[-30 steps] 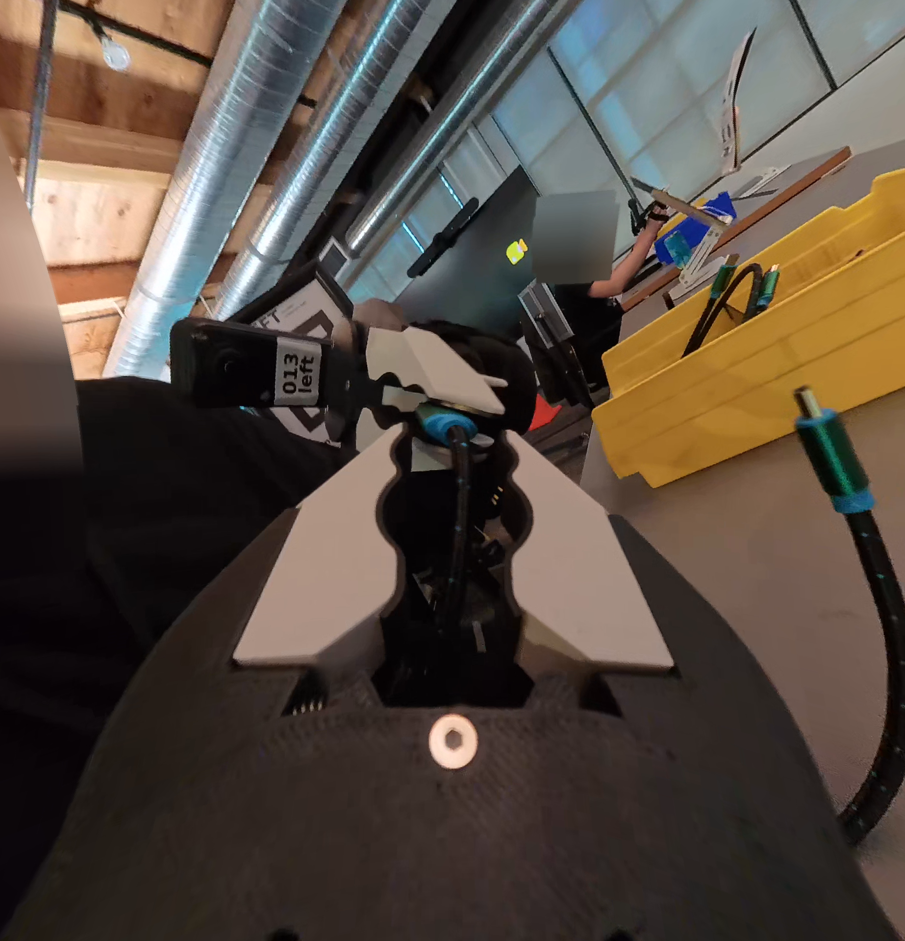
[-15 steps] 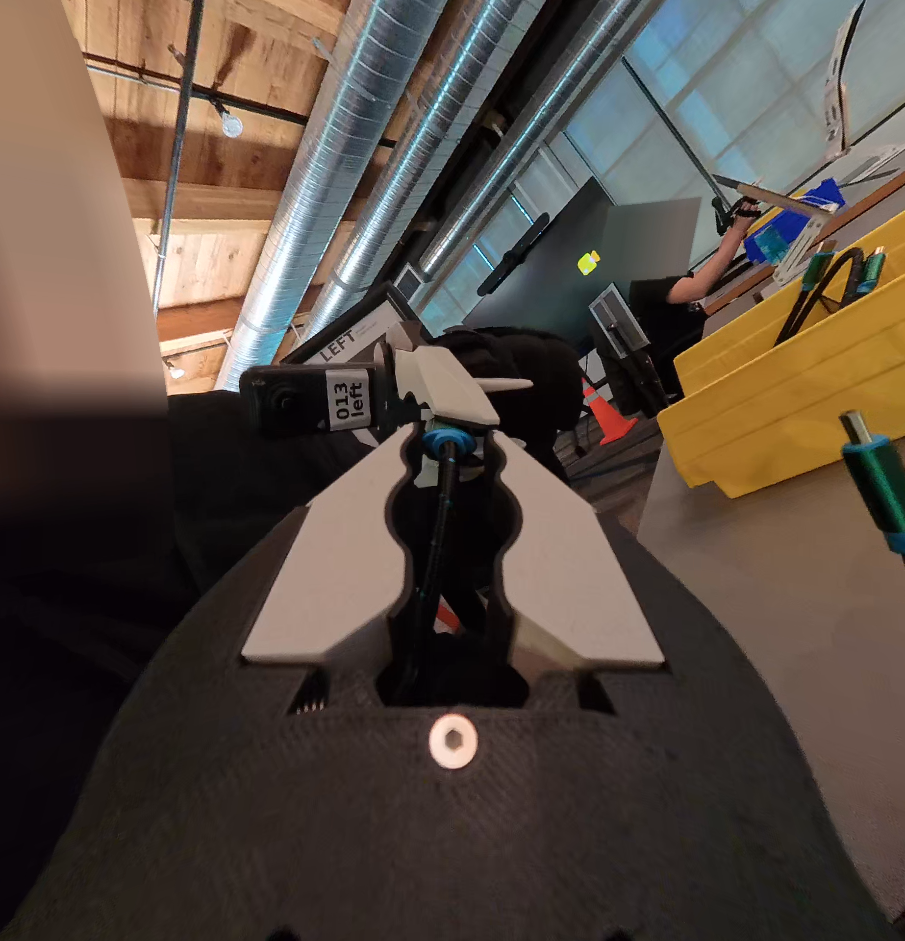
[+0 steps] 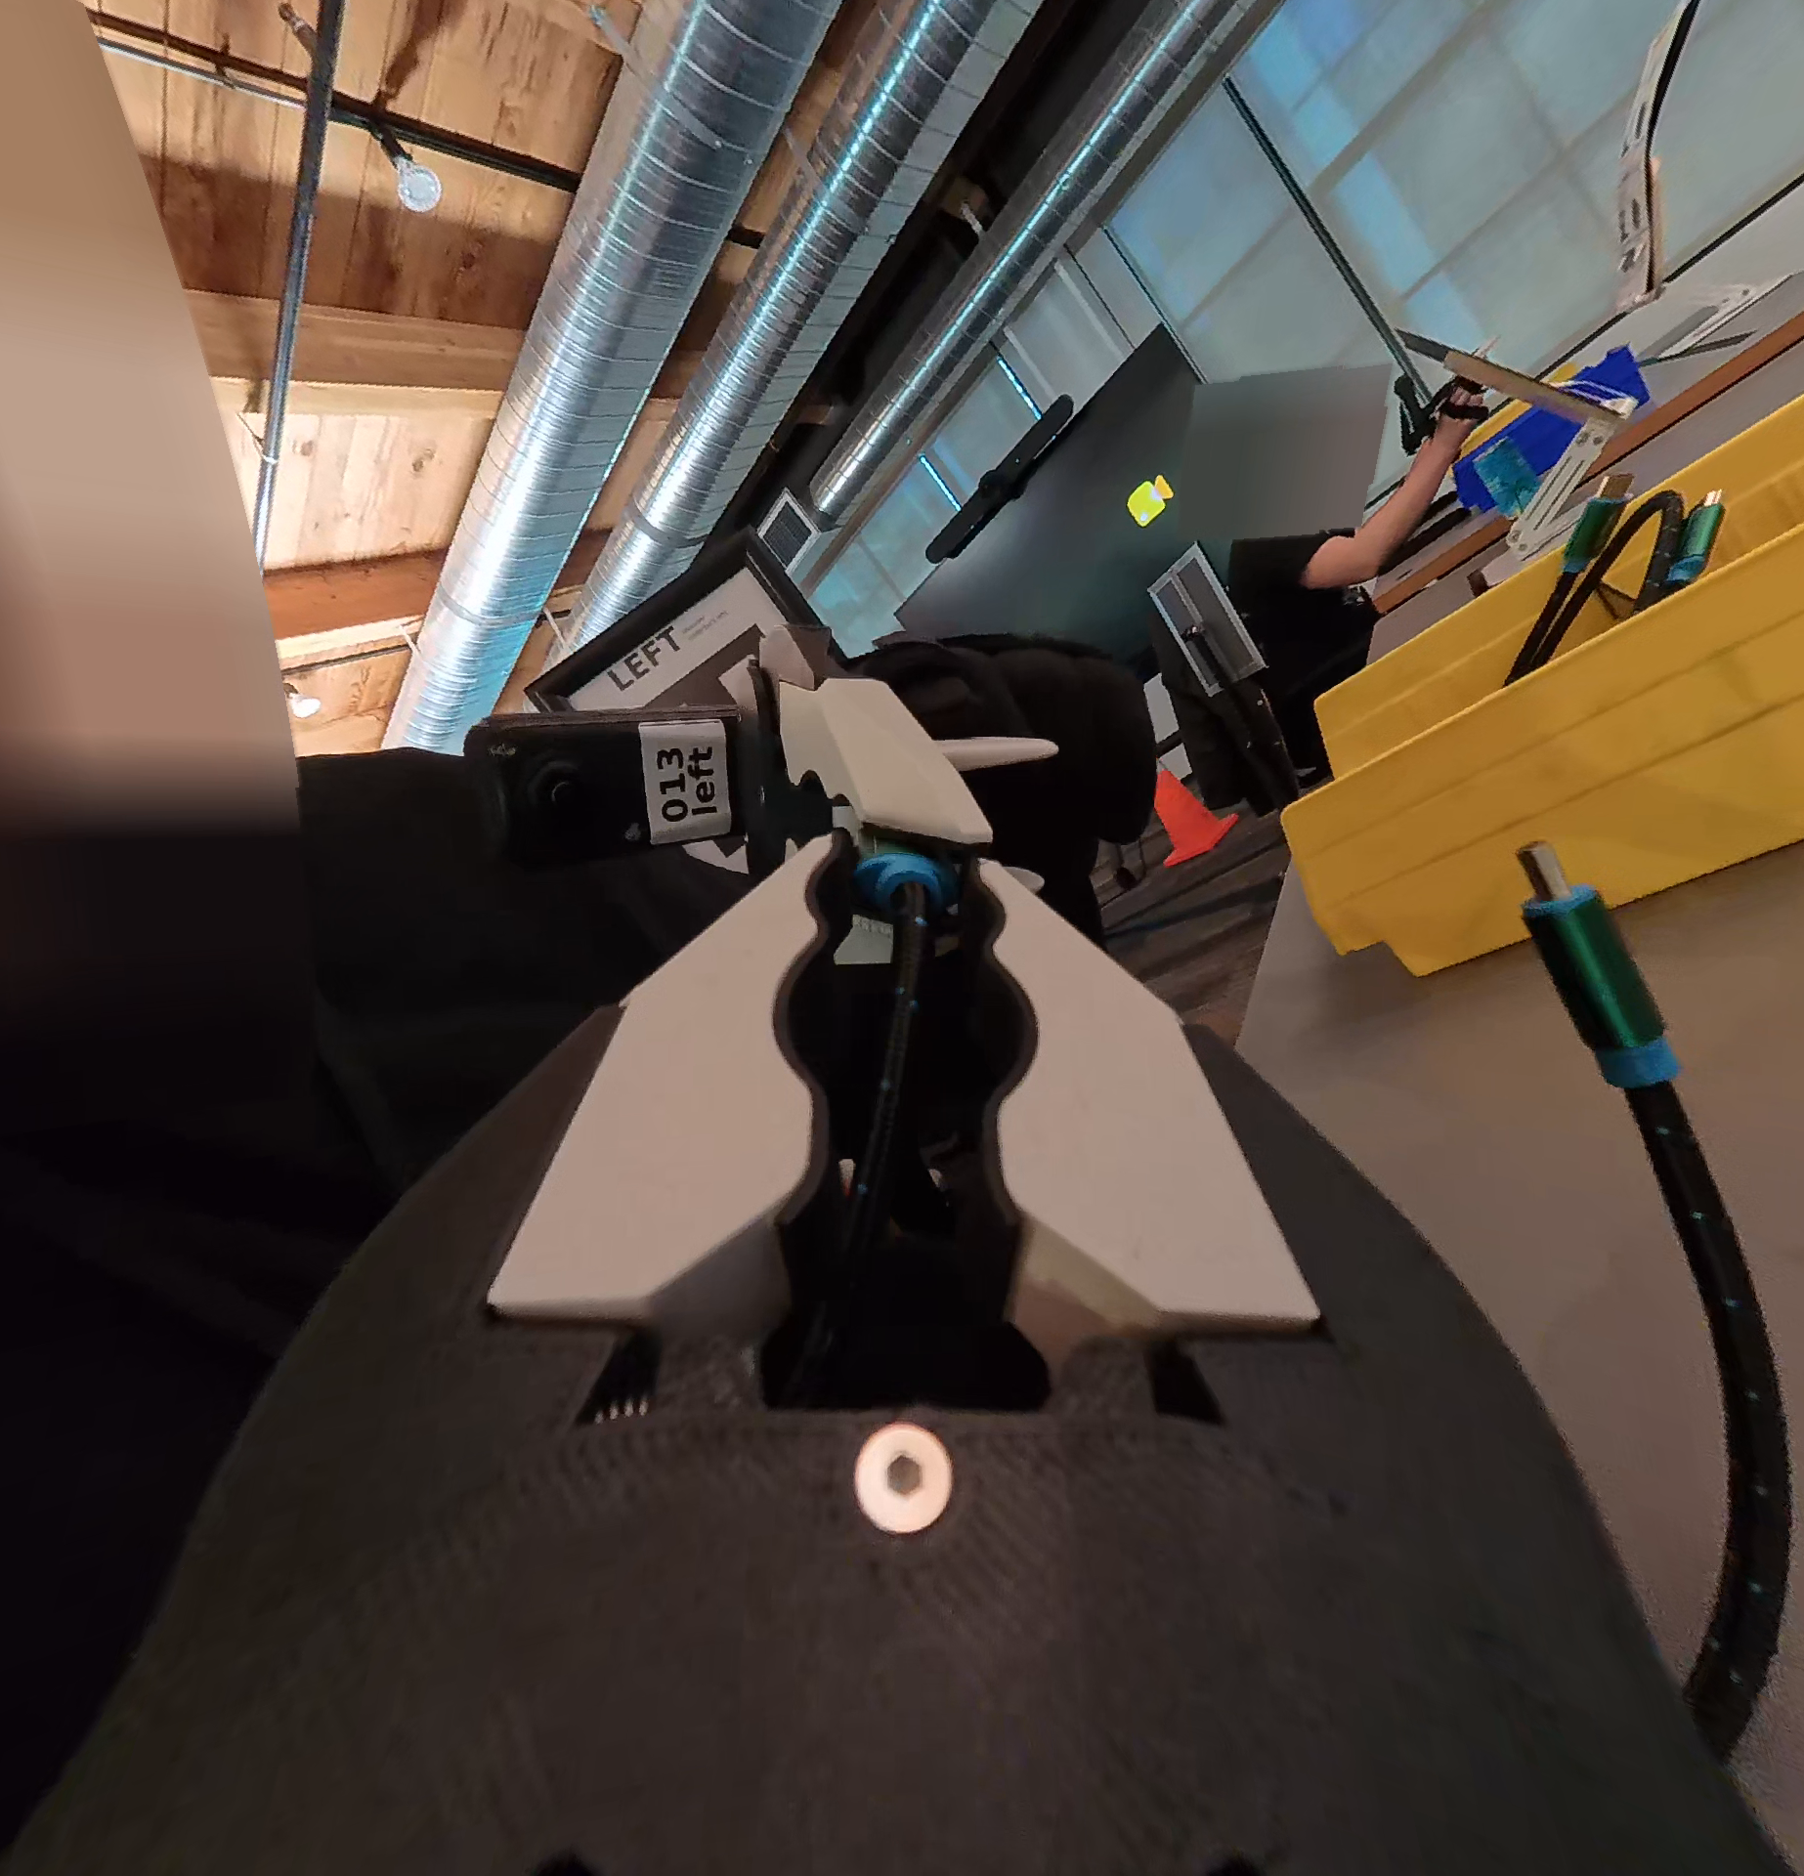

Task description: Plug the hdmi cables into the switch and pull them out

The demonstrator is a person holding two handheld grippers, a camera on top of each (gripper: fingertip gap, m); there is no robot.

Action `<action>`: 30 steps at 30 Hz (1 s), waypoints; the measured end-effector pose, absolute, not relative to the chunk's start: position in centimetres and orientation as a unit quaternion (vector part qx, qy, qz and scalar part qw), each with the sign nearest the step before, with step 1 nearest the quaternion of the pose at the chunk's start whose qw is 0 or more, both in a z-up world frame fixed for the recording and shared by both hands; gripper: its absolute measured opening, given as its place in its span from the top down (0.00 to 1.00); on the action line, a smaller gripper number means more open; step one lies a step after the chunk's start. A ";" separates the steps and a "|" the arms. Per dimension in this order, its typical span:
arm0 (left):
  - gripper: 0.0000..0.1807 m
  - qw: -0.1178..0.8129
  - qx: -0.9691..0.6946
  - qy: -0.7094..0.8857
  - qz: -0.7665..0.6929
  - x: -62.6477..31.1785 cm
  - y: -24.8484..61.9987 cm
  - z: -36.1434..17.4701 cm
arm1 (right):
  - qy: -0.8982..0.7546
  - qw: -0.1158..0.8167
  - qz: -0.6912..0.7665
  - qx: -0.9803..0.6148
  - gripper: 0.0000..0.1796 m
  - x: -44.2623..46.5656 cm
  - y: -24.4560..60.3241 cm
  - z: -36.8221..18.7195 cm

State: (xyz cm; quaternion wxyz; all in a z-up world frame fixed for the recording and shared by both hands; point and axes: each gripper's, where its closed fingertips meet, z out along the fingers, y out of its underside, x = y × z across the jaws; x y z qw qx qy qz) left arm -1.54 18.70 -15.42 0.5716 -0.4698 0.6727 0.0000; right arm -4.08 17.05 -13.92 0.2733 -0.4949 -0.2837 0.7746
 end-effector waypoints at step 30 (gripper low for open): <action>0.85 0.498 -0.554 0.652 -0.142 -3.4 20.1 -17.9 | -0.420 0.474 0.488 -0.601 0.90 -2.2 19.0 -16.4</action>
